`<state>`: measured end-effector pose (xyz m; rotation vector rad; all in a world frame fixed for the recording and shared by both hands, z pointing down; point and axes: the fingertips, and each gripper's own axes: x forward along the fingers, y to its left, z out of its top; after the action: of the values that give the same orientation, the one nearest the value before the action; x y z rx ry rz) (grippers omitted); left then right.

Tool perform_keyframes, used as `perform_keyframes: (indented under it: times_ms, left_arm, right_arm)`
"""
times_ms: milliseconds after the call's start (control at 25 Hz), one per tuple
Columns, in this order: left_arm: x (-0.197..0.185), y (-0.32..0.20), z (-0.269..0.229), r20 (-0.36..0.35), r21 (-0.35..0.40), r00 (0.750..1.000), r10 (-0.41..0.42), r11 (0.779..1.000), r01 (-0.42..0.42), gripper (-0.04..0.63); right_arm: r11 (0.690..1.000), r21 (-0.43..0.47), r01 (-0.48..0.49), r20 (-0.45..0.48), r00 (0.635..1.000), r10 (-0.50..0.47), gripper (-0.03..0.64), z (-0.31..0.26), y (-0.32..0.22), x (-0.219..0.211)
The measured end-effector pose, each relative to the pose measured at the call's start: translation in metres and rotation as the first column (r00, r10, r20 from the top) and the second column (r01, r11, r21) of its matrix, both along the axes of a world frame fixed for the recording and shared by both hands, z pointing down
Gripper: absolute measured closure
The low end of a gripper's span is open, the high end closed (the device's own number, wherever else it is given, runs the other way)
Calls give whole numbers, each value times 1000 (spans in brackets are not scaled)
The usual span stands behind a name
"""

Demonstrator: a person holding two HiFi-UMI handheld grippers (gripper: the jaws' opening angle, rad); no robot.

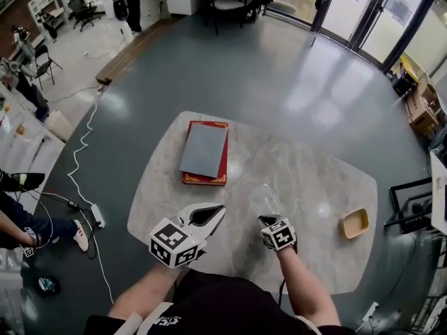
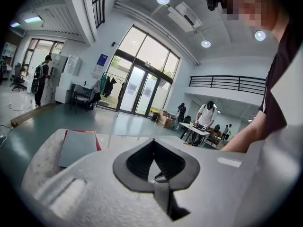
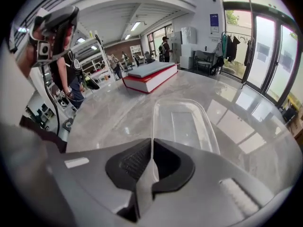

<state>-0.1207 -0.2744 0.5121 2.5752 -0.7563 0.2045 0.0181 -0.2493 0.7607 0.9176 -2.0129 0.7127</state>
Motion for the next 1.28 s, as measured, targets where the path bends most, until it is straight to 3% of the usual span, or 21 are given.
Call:
perform_keyframes:
  times_ms: [160,360,600,920,1160,1280]
  left_arm:
    - [23,14,-16,4,20,999,-43,999,43,597]
    - [56,40,-35,19,49,998,-65,997,64,597]
    - [74,66,-51,51,85,993,-104,991,100,597]
    - [73,73,-62,74,135,990,-117,985,106,597]
    - [66,69,-102,33,198,999,-34,980,27,597]
    - [60,80,-134,12,255,1000,25,966,-27,597]
  right_arm:
    - [997,53,-64,159,986,55,601,-31,15,7]
    - [991,90,-95,362,930,57,601,-78,42,21]
    - [981,142,-133,505,862,44,601,-127,73,44]
    - [949,256,-186,586,810,0,601,-199,98,60]
    - [887,359,-292,607,795,17,600,-267,102,72]
    - [850,407,-334,630,776,3,601,-301,106,69]
